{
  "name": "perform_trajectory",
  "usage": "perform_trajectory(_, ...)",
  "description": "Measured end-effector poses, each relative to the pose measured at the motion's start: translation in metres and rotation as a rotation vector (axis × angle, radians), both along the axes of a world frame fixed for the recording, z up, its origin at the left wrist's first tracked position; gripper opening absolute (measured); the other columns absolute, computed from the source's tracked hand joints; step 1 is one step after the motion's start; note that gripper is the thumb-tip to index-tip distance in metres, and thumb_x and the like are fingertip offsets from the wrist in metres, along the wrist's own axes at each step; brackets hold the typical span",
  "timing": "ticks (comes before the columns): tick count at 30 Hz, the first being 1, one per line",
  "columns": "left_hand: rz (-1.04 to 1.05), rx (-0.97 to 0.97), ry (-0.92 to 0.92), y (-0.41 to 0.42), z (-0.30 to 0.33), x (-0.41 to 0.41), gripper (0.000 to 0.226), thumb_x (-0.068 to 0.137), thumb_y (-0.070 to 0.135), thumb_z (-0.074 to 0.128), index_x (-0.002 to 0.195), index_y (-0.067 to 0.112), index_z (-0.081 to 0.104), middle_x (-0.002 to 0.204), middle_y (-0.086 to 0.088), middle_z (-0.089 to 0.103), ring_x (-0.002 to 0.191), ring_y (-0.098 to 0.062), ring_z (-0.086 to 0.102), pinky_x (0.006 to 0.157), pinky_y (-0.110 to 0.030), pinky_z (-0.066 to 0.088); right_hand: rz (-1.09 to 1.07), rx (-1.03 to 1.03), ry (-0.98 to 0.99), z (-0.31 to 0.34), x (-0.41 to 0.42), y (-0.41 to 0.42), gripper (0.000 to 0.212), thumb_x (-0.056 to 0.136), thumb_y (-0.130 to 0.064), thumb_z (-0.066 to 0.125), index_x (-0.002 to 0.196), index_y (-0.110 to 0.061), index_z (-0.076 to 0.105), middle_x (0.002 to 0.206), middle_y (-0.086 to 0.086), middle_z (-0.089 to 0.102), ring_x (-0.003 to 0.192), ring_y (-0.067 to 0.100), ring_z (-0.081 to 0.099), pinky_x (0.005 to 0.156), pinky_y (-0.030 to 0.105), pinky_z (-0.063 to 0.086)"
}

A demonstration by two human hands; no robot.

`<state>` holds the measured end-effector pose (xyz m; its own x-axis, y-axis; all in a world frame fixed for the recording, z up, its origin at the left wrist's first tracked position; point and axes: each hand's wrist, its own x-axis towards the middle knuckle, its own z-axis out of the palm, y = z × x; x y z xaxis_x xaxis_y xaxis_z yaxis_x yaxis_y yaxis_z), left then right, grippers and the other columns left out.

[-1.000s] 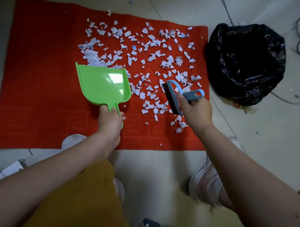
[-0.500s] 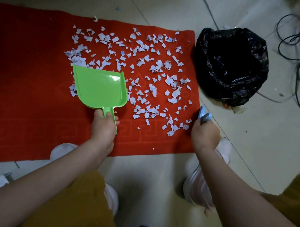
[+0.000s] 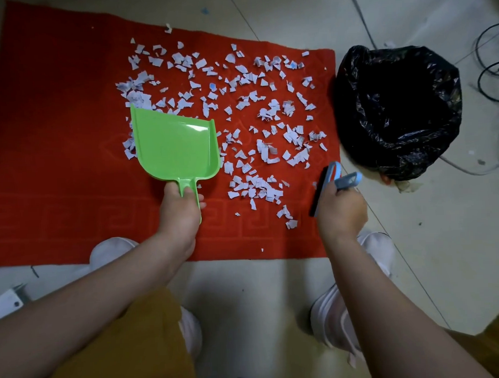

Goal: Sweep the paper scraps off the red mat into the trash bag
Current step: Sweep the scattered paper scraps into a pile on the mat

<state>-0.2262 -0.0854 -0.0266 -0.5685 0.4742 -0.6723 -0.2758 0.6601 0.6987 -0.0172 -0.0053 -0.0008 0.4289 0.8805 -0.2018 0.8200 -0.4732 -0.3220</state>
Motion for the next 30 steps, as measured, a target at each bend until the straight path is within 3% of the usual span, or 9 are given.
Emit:
perform_trajectory(3,0.004,0.0,-0.001,-0.002,-0.002,-0.001,0.014,0.101,0.015,0.03,0.106,0.018,0.042,0.094,-0.007,0.059,0.082,-0.019,0.06,0.083,-0.038,0.049,0.044,-0.071,-0.046,-0.01,-0.009,-0.007,0.048,0.099,-0.036,0.034,0.091,0.0,0.064,0.082,0.015,0.064,0.079,0.035,0.061,0.066,0.034,0.041)
perform_trajectory(6,0.008,-0.009,-0.002,-0.004,-0.002,-0.001,0.014,0.101,0.016,0.03,0.106,0.018,0.043,0.097,-0.008,0.06,0.086,-0.021,0.061,0.082,-0.037,0.05,0.094,-0.085,0.06,-0.017,-0.039,-0.002,0.043,0.098,-0.034,0.038,0.092,-0.001,0.065,0.083,0.013,0.066,0.081,0.033,0.063,0.067,0.034,0.043)
perform_trajectory(11,0.009,-0.003,-0.004,-0.005,-0.002,-0.003,0.013,0.102,0.016,0.03,0.107,0.019,0.042,0.1,-0.009,0.059,0.085,-0.02,0.061,0.067,-0.029,0.048,0.191,-0.023,0.221,-0.015,-0.077,0.014,0.041,0.098,-0.031,0.039,0.067,-0.008,0.055,0.062,0.004,0.054,0.062,0.027,0.056,0.059,0.035,0.044)
perform_trajectory(14,0.018,0.002,0.003,-0.003,-0.002,-0.005,0.013,0.101,0.016,0.03,0.106,0.02,0.042,0.1,-0.01,0.06,0.085,-0.021,0.06,0.067,-0.03,0.048,0.141,0.04,0.171,-0.011,-0.067,0.02,0.042,0.097,-0.029,0.041,0.058,-0.014,0.047,0.062,0.005,0.055,0.063,0.026,0.056,0.059,0.035,0.043)
perform_trajectory(18,0.027,-0.002,0.011,-0.004,-0.004,-0.01,0.013,0.101,0.016,0.03,0.107,0.019,0.042,0.102,-0.012,0.06,0.086,-0.022,0.061,0.08,-0.036,0.05,0.157,0.01,0.029,-0.01,-0.064,0.015,0.038,0.098,-0.031,0.038,0.087,-0.005,0.064,0.079,0.009,0.065,0.072,0.026,0.059,0.065,0.031,0.042)
perform_trajectory(22,0.038,0.004,0.01,-0.005,-0.005,-0.013,0.013,0.101,0.016,0.03,0.106,0.02,0.041,0.101,-0.011,0.06,0.086,-0.022,0.061,0.08,-0.035,0.049,0.222,-0.069,0.086,-0.021,-0.099,0.015,0.038,0.099,-0.032,0.036,0.093,-0.007,0.064,0.085,0.009,0.067,0.076,0.029,0.062,0.063,0.03,0.043)
perform_trajectory(26,0.073,0.0,0.023,-0.006,-0.008,-0.02,0.012,0.101,0.016,0.031,0.105,0.019,0.042,0.101,-0.011,0.06,0.083,-0.02,0.061,0.071,-0.031,0.049,0.312,-0.082,0.21,-0.023,-0.133,0.021,0.036,0.098,-0.032,0.038,0.088,-0.01,0.064,0.072,0.003,0.057,0.069,0.025,0.056,0.058,0.028,0.035)
perform_trajectory(30,0.102,0.001,0.025,-0.005,-0.009,-0.03,0.011,0.101,0.016,0.031,0.104,0.018,0.041,0.1,-0.01,0.06,0.081,-0.019,0.061,0.064,-0.028,0.046,0.234,0.003,0.231,-0.018,-0.126,0.034,0.035,0.097,-0.027,0.039,0.081,-0.007,0.062,0.057,-0.003,0.048,0.059,0.022,0.052,0.048,0.025,0.032)
